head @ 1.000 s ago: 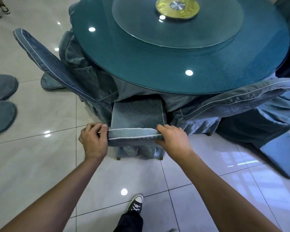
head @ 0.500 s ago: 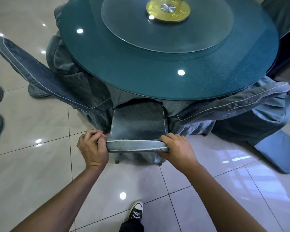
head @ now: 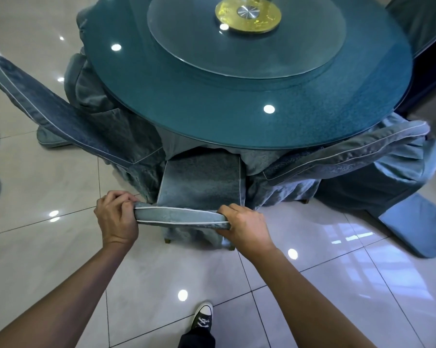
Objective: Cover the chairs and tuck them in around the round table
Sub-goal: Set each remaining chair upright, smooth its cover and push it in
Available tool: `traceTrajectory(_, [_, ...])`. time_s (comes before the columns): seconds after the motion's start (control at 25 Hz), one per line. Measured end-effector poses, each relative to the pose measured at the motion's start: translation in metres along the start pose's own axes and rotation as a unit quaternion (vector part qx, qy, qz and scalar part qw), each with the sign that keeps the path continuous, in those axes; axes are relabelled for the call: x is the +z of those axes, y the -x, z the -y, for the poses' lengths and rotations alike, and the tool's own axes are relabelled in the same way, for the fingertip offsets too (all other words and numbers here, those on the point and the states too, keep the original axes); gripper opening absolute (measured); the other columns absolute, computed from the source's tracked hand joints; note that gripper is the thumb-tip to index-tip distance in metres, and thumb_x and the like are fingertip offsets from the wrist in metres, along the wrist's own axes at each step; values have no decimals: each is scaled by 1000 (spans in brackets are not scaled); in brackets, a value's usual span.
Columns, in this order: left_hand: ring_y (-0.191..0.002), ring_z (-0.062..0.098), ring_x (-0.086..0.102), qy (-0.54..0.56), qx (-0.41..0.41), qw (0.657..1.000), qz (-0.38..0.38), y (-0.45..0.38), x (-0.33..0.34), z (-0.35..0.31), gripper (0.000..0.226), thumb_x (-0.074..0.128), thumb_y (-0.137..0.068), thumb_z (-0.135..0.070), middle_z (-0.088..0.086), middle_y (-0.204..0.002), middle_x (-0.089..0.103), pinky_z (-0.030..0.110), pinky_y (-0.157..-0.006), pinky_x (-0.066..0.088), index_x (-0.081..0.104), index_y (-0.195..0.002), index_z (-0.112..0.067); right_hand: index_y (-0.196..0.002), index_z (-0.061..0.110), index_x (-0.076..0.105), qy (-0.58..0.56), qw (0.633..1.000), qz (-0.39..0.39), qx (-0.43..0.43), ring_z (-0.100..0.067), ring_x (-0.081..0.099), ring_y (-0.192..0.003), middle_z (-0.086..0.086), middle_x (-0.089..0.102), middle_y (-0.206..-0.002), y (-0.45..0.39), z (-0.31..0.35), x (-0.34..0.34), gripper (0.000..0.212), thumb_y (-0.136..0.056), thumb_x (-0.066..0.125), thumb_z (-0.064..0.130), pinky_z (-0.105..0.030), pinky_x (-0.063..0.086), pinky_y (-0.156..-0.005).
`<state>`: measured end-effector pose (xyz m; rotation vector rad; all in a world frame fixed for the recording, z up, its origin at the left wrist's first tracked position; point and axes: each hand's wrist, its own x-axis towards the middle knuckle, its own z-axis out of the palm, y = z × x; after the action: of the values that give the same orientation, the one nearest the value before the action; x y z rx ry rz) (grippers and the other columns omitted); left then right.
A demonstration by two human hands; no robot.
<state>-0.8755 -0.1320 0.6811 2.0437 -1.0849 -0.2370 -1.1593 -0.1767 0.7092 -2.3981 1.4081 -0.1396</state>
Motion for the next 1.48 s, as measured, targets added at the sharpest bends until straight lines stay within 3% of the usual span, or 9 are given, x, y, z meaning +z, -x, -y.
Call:
traceTrajectory(0.28, [-86,28,46,-17,4,999,45,3,-8,-2,48,29,-81,-35,0,-82,61,46,-80,42,72,-75,-15,-111,30,61,-19,998,67,2,-22,64,-91,6,64,-98,-1,2,-13,31,-89,60,51,-39,52,-75])
traceTrajectory(0.52, [-84,29,47,-9,12,998,67,15,-10,-10,51,29,-79,-37,4,-83,63,43,-79,40,73,-74,-11,-109,25,60,26,993,112,9,-26,65,-90,0,68,-102,16,6,-18,25,-89,63,40,-38,52,-80])
traceTrajectory(0.96, [-89,32,47,-13,-37,997,68,11,0,-50,56,26,-76,-43,5,-84,59,46,-85,40,72,-76,-11,-111,31,61,36,995,91,-8,-20,63,-96,7,67,-105,-3,-26,-45,25,-90,63,46,-36,49,-78])
traceTrajectory(1.24, [-89,30,47,-20,-49,996,65,32,5,-41,57,26,-78,-41,4,-87,63,44,-85,38,74,-76,-11,-118,32,61,13,996,84,6,-21,64,-95,6,65,-104,15,-33,-27,32,-91,59,47,-37,51,-80])
traceTrajectory(1.48, [-85,25,48,-46,-15,994,101,25,-4,-35,54,25,-79,-41,1,-89,65,43,-83,40,73,-78,-17,-118,28,58,-9,996,90,9,-22,60,-103,3,62,-107,15,-25,-25,33,-90,59,46,-38,50,-83])
